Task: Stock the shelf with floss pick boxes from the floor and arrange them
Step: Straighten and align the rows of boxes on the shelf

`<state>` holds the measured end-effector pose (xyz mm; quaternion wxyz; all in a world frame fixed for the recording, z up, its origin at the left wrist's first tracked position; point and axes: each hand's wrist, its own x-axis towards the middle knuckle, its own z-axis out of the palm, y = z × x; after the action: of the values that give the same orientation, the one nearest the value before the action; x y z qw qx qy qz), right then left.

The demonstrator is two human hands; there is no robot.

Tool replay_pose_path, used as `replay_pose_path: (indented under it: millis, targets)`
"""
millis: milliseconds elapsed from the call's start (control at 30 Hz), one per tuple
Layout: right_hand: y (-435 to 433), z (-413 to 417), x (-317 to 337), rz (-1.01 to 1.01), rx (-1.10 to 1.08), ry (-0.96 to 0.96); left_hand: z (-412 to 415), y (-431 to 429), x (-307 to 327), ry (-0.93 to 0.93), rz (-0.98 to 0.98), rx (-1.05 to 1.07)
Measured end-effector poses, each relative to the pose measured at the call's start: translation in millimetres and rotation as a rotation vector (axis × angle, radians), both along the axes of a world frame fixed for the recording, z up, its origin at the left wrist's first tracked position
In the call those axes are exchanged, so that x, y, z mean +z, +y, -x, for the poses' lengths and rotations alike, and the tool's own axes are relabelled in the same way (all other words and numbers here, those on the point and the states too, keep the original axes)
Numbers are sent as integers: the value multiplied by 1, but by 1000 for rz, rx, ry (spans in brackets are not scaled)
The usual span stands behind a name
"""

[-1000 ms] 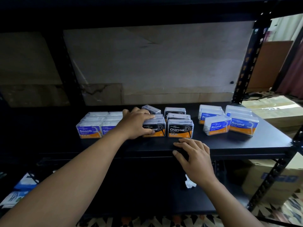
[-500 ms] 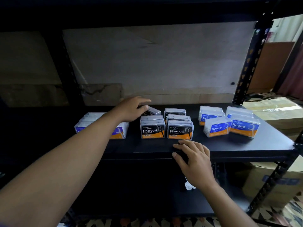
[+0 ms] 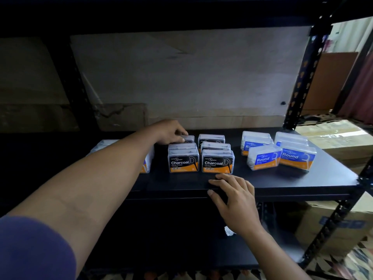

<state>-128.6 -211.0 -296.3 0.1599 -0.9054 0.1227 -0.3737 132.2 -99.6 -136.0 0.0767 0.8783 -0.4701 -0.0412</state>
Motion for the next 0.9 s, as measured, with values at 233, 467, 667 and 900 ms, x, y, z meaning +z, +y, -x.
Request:
replay_pose_path:
  millis: [233, 467, 667, 900]
  targets:
    - [0, 0, 0, 2, -2, 6, 3, 5, 2, 85, 6, -10]
    - [0, 0, 0, -5, -8, 1, 4, 6, 0, 95, 6, -14]
    - [0, 0, -1, -5, -7, 0, 6, 7, 1, 93, -10, -8]
    - [0, 0, 0, 2, -10, 12, 7, 9, 2, 99, -2, -10]
